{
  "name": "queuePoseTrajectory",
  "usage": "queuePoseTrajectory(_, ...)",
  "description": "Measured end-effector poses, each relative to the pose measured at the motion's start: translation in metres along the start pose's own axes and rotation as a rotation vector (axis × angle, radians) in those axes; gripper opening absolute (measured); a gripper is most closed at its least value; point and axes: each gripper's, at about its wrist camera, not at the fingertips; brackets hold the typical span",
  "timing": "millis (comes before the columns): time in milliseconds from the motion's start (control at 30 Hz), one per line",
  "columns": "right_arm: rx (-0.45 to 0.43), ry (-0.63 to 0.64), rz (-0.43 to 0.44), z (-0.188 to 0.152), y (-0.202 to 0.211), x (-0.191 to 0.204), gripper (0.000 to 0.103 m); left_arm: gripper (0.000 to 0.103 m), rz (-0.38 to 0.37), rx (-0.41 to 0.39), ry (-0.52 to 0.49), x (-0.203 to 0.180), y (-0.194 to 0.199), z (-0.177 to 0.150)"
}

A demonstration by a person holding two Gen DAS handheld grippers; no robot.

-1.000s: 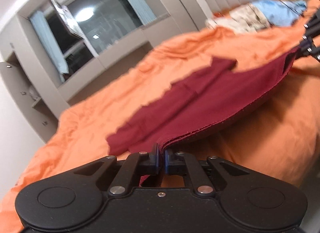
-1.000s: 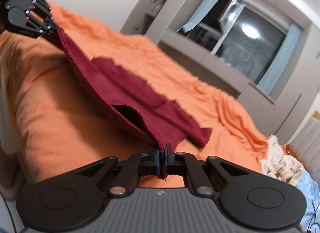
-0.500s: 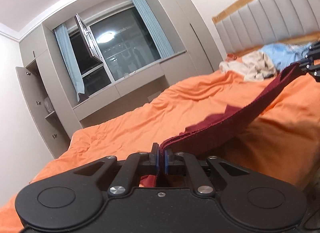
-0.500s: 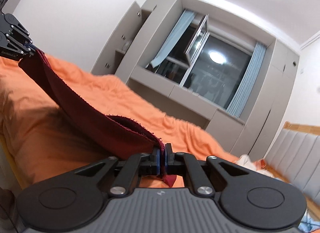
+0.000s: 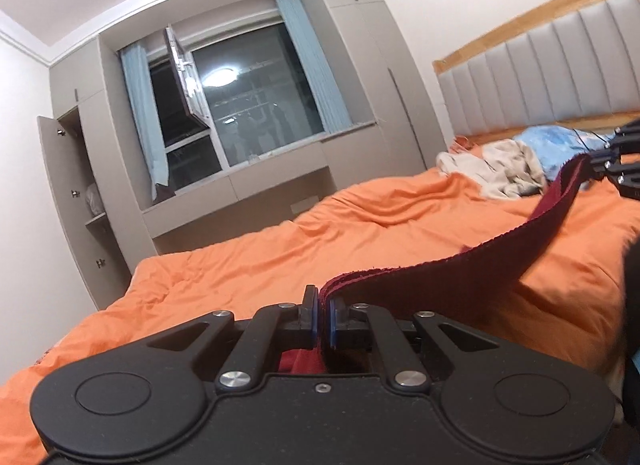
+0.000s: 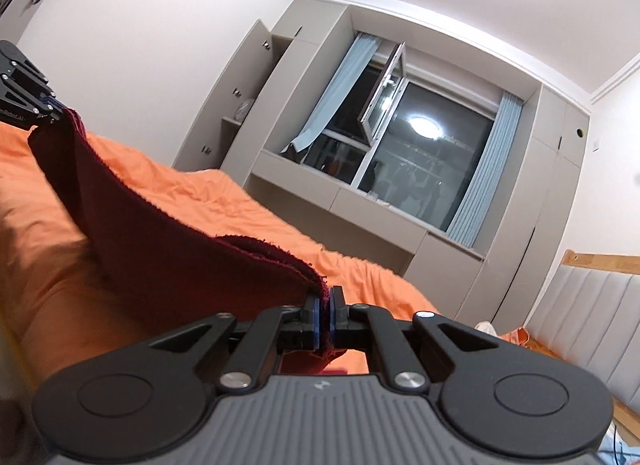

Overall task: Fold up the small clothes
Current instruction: 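Lift the shirt with both grippers and fold it over onto itself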

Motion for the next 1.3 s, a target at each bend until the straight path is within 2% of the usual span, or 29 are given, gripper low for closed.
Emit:
queuePoseTrajectory(133,-0.015,0.005,-0.037,0.008,-0.057,-0.023,0.005,0.005,0.064,-0.017,0.019,0.002,-0.046,0.013)
queuePoseTrajectory(333,0.025,0.012,-0.025,0.015,-0.149,-0.053,0.005,0.005,0.125,-0.003,0.057,0.008,-0.129,0.033)
queuePoseTrajectory(500,0.104,-0.001,0.011,0.004,-0.218,-0.067,0.005,0.006,0.146,0.063,0.082,0.016,-0.204,0.035)
queuePoseTrajectory(667,0.167,-0.026,0.031,-0.02,-0.273,-0.065,0.005,0.006,0.191,0.145,0.074,0.013,-0.278,0.017)
queuePoseTrajectory(867,0.254,-0.057,0.075,-0.058,-0.32,-0.06,0.005,0.006,0.19,0.266,0.068,0.01,-0.354,-0.018)
queuePoseTrajectory(967,0.303,-0.043,0.093,-0.074,-0.338,-0.057,0.005,0.006,0.163,0.325,0.072,0.009,-0.381,-0.036)
queuePoseTrajectory(1200,0.369,-0.102,0.124,-0.102,-0.367,-0.062,0.006,0.006,0.134,0.417,0.1,0.003,-0.425,-0.057)
queuePoseTrajectory(1300,0.388,-0.138,0.135,-0.108,-0.375,-0.068,0.014,0.006,0.137,0.439,0.114,-0.002,-0.434,-0.059)
Point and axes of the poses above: each gripper's, at about its wrist camera, not at the fingertips, and y roughly against the way its jaws point, x to its left, z to its top, and after that the axes turned 11 degrees about z, right-handed
